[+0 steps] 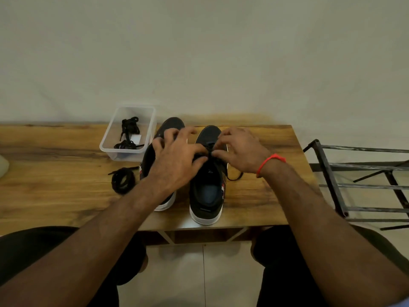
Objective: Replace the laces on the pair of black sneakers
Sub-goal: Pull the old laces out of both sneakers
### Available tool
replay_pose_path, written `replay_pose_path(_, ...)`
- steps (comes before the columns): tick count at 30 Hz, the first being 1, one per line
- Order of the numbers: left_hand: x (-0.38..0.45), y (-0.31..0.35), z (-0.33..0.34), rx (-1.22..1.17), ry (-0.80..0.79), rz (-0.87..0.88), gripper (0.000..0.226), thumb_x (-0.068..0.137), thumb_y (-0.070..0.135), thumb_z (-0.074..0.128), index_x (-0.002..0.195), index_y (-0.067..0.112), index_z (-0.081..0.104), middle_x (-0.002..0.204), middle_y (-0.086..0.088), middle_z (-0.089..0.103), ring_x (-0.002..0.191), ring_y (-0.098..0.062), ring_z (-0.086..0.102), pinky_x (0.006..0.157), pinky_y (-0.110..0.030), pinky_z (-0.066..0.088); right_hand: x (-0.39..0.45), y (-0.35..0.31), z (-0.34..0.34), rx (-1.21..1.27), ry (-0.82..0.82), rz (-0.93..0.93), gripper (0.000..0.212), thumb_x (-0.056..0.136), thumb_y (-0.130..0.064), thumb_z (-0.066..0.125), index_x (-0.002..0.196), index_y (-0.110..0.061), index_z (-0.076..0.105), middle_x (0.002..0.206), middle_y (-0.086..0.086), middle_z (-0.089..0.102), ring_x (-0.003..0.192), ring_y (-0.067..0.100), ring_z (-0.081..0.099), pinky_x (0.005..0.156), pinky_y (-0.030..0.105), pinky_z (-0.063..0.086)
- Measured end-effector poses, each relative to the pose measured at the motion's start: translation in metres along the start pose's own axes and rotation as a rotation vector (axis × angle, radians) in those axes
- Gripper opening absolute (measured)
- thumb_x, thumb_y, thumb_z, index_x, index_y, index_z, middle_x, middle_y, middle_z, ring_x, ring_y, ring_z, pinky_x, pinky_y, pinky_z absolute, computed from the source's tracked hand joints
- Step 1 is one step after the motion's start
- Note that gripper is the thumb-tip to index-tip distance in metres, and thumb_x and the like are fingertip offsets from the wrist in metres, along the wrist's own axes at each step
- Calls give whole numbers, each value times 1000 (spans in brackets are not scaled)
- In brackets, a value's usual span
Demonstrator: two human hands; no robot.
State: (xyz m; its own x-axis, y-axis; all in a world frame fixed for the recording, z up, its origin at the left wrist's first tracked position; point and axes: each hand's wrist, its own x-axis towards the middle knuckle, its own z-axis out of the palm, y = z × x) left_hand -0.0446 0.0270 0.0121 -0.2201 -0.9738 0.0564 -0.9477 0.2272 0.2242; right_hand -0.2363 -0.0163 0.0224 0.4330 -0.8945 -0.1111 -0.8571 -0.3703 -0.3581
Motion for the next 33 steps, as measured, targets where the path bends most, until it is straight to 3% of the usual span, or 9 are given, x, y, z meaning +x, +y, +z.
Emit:
replay_pose_path(5,-2,4,7,30,7,-15,25,97,52,56,116,42,67,155,9,32,141,-28,18,107,-52,25,-2,-10,10,-63,-21,-6,19,98,-44,57,110,-32,65,140,-7,45,134,23,31,104,48,29)
replay_pose_path(9,1,-1,6,-27,34,-63,20,98,45,58,113,38,67,150,9,37,139,-26,22,107,-51,24,-3,-7,3,-61,-31,11,11,99,-41,56,99,-33,63,128,-8,47,125,21,33,98,45,29)
replay_pose_path(15,13,-25,-24,-117,261,-301,24,102,33,47,114,22,63,136,-2,50,127,-29,37,103,-53,27,-5,16,-17,28,-8,157,15,100,-34,54,86,-38,55,114,-6,47,118,23,41,98,49,37)
replay_pose_path(19,13,-39,-29,-52,161,-357,34,94,35,58,127,27,61,147,-3,42,135,-34,30,109,-57,24,-7,18,-21,230,-54,201,16,104,-25,49,93,-23,61,95,-2,55,94,20,53,76,34,45)
replay_pose_path(21,9,-31,-23,-70,125,-280,48,92,38,62,139,31,52,153,-4,34,138,-34,26,111,-59,23,-8,15,-20,267,-77,215,17,105,-23,47,104,-14,61,88,-5,55,86,16,51,66,28,39)
replay_pose_path(24,5,-6,-9,-115,77,-119,48,91,58,61,134,38,56,152,3,36,140,-28,24,110,-53,22,-8,11,-19,320,-58,230,18,105,-23,48,104,-12,62,90,-4,57,85,15,51,66,26,39)
replay_pose_path(29,-3,18,21,-121,-56,-69,69,85,77,53,140,35,51,138,5,46,126,-22,36,102,-43,32,-8,0,-13,430,-31,251,16,103,-24,52,94,-18,64,89,-5,60,83,10,53,68,26,41)
replay_pose_path(31,-3,15,25,-133,-86,-42,70,87,73,55,141,29,50,127,5,56,118,-18,49,100,-41,42,-7,-6,-8,486,-57,236,17,103,-23,52,90,-18,63,85,-4,59,80,13,53,71,28,42)
replay_pose_path(33,-4,13,23,-262,-149,-37,63,91,57,63,142,24,49,103,8,63,96,-11,62,85,-32,54,-7,-12,-6,530,-87,220,17,103,-22,52,91,-17,63,86,-3,60,81,13,54,73,28,43)
